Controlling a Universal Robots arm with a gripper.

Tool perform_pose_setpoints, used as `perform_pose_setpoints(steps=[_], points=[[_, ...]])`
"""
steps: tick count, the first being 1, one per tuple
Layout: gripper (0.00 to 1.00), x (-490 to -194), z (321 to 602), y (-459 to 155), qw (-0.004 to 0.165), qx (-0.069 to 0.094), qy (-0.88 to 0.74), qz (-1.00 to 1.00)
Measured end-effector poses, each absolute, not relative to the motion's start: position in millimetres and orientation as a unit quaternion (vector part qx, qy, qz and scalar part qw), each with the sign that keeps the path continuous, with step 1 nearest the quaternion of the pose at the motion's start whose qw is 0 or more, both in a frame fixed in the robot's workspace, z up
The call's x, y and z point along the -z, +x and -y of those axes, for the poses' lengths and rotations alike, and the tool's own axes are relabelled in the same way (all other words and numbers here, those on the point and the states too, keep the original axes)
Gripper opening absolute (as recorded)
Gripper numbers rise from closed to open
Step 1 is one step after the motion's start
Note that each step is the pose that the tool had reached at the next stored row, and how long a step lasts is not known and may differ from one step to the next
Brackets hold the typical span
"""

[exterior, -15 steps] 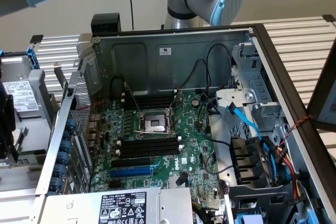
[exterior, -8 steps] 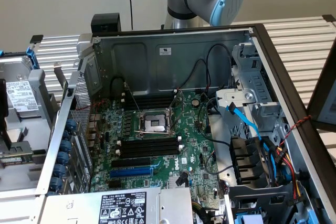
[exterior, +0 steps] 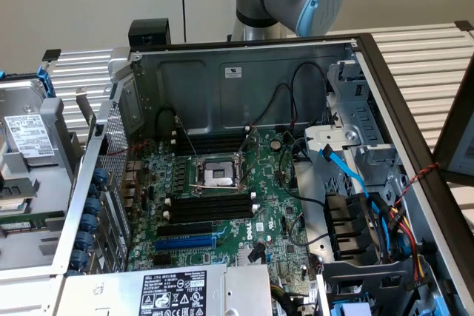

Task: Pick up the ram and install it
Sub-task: 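Pick up the ram and move it above insertion slot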

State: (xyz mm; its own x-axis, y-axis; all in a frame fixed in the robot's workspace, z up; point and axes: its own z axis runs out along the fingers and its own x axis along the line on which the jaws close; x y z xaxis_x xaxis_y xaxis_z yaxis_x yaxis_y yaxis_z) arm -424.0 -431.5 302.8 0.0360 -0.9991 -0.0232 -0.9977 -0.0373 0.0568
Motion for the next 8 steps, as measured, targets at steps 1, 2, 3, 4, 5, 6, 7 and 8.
perform_pose_setpoints(steps=[1,2,3,4,5,6,7,8], points=[[0.13,-307.3,432.4,-423.2,0.013,0.028,0.720,0.694],[0.13,-311.9,433.5,-422.3,0.013,0.029,0.720,0.694],[0.13,-316.4,434.6,-421.3,0.013,0.029,0.720,0.694],[0.13,-320.8,435.7,-420.3,0.014,0.030,0.720,0.694],[0.13,-325.2,437.0,-419.4,0.014,0.030,0.720,0.694],[0.13,-329.4,438.4,-418.4,0.014,0.030,0.720,0.694],[0.13,-332.4,439.8,-417.1,0.014,0.031,0.720,0.694],[0.13,-335.6,441.3,-415.6,0.015,0.031,0.720,0.694]])
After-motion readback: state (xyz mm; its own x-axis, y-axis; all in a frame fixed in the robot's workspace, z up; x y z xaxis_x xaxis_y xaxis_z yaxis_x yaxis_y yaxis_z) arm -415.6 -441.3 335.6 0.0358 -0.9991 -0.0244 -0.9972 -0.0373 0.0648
